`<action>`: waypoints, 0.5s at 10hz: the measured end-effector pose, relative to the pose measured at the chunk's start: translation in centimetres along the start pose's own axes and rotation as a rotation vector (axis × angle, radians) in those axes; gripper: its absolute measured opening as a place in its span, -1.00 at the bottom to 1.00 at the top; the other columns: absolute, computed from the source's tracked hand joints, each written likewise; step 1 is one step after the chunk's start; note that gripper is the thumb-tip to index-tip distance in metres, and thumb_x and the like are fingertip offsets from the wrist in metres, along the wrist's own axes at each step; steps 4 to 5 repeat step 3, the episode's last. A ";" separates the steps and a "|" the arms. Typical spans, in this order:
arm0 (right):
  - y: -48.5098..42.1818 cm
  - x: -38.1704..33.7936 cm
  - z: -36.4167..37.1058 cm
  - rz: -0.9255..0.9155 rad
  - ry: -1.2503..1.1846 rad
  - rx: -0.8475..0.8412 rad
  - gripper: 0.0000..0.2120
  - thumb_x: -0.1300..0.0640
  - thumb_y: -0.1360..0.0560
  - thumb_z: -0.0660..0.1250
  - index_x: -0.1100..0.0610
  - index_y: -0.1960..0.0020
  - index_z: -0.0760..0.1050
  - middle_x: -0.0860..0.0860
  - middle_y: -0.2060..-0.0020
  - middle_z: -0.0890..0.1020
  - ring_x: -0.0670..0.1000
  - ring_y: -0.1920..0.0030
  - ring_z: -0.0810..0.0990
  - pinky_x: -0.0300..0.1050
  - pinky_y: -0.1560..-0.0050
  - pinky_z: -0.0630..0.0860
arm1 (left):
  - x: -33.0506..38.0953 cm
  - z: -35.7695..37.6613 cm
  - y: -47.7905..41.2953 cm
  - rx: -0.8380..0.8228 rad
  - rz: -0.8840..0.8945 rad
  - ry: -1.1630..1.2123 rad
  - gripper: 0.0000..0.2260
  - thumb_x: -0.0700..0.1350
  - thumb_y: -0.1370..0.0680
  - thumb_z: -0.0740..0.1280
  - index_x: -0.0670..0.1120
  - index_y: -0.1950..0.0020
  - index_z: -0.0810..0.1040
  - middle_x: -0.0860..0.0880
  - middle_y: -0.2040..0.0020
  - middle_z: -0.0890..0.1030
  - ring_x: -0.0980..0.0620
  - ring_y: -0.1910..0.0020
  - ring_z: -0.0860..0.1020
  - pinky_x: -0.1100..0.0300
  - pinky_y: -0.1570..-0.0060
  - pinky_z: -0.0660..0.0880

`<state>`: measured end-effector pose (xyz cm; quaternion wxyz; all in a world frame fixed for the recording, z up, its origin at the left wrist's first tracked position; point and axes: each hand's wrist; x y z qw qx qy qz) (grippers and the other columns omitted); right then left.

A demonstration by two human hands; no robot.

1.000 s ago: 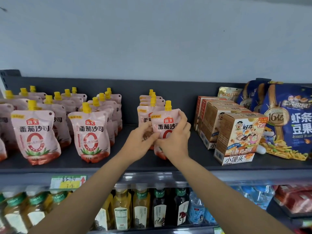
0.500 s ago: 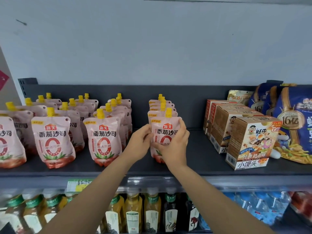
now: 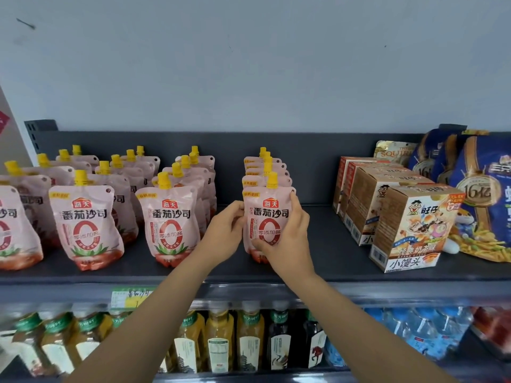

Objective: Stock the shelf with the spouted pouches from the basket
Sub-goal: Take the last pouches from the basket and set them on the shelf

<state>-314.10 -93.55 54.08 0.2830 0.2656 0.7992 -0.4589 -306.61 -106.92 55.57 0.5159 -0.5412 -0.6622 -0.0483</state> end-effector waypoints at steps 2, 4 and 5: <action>1.5 0.0 -2.3 -0.094 0.068 -0.044 0.00 0.08 -0.31 0.54 0.02 -0.51 -0.06 0.06 -0.35 0.19 0.06 -0.33 0.30 -0.14 -0.17 0.41 | 1.9 0.1 2.9 0.122 -0.064 -0.098 -0.71 -0.14 -0.56 0.32 -0.01 -0.27 0.44 0.27 -0.01 0.50 0.36 0.01 0.47 0.43 0.02 0.42; 2.2 -0.4 -3.9 -0.134 0.165 -0.059 -0.11 -0.02 -0.36 0.49 0.03 -0.50 0.03 0.13 -0.37 0.20 0.15 -0.35 0.27 0.04 -0.23 0.45 | 3.4 -0.3 5.5 0.177 0.026 -0.342 -0.63 -0.02 -0.54 0.35 0.00 -0.34 0.43 0.16 -0.16 0.52 0.30 -0.09 0.44 0.28 -0.13 0.36; 2.2 -0.4 -3.9 -0.134 0.165 -0.059 -0.11 -0.02 -0.36 0.49 0.03 -0.50 0.03 0.13 -0.37 0.20 0.15 -0.35 0.27 0.04 -0.23 0.45 | 3.4 -0.3 5.5 0.177 0.026 -0.342 -0.63 -0.02 -0.54 0.35 0.00 -0.34 0.43 0.16 -0.16 0.52 0.30 -0.09 0.44 0.28 -0.13 0.36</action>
Point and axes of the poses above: each hand's wrist, its own y-axis away from the middle knuckle, its own z-axis out of the palm, x = y × z
